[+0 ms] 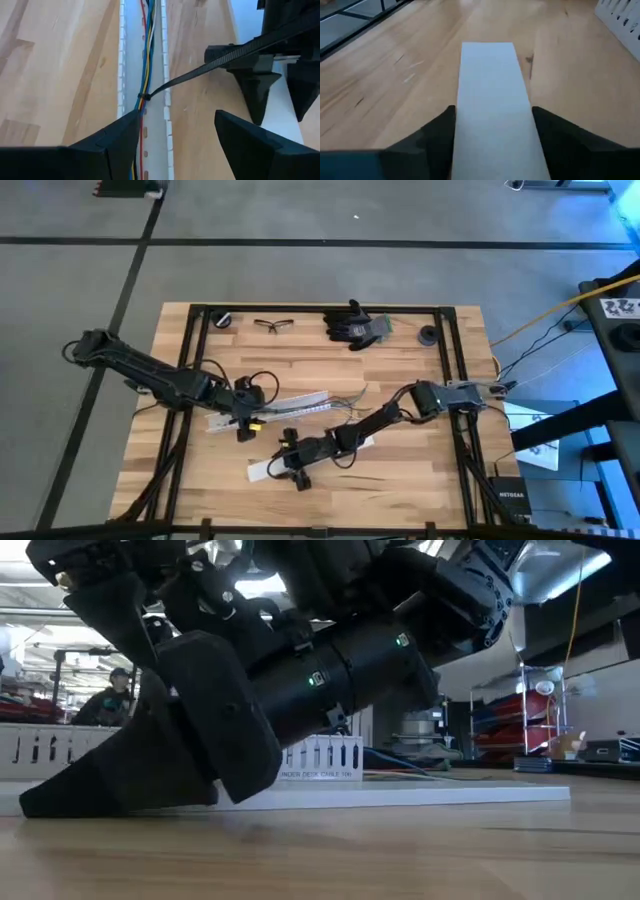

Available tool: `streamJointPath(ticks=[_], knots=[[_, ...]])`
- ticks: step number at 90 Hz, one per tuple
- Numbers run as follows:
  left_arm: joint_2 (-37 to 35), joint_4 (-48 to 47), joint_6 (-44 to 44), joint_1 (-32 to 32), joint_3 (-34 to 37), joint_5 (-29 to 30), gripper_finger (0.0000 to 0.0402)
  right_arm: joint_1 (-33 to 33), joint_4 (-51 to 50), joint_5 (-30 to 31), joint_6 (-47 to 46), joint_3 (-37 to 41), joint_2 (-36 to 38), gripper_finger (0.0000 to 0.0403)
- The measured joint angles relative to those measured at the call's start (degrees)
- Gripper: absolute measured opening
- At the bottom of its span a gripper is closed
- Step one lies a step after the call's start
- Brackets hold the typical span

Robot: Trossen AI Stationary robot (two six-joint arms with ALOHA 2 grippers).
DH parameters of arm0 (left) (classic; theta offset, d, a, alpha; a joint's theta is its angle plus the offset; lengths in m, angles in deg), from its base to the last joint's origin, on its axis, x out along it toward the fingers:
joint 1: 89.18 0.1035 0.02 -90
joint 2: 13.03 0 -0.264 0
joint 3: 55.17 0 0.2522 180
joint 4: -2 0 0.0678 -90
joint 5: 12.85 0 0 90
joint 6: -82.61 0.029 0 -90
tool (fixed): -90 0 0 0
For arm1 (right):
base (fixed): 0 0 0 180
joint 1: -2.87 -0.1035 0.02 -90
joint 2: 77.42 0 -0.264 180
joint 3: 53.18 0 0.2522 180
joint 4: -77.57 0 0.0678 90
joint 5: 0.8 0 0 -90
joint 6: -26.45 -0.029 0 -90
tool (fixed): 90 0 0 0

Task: Ziptie cables
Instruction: Close the white cable duct

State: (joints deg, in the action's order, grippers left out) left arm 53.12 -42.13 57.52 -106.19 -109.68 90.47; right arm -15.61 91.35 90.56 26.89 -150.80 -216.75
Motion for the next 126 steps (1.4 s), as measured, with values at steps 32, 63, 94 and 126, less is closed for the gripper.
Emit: streamJointPath(ticks=[32, 63, 94, 126], knots=[[0.0, 0.0, 0.0, 0.0, 0.0, 0.0, 0.0241, 0.2, -0.6, -0.2, -1.2, 0.0, 0.0, 0.0227], [-0.1, 0.0, 1.0, 0.0, 0.0, 0.0, 0.0241, 0.2, -9.1, 0.5, -0.3, -3.7, 0.5, 0.0211], [-6.0, -0.5, 2.0, -1.1, -1.9, 1.4, 0.0241, 0.2, -23.5, 6.0, 2.7, -6.6, 4.9, 0.0210], [-11.6, -0.5, 2.8, -1.1, -2.0, 3.9, 0.0241, 0.2, -36.5, 10.1, 2.5, -6.7, 14.8, 0.0210]])
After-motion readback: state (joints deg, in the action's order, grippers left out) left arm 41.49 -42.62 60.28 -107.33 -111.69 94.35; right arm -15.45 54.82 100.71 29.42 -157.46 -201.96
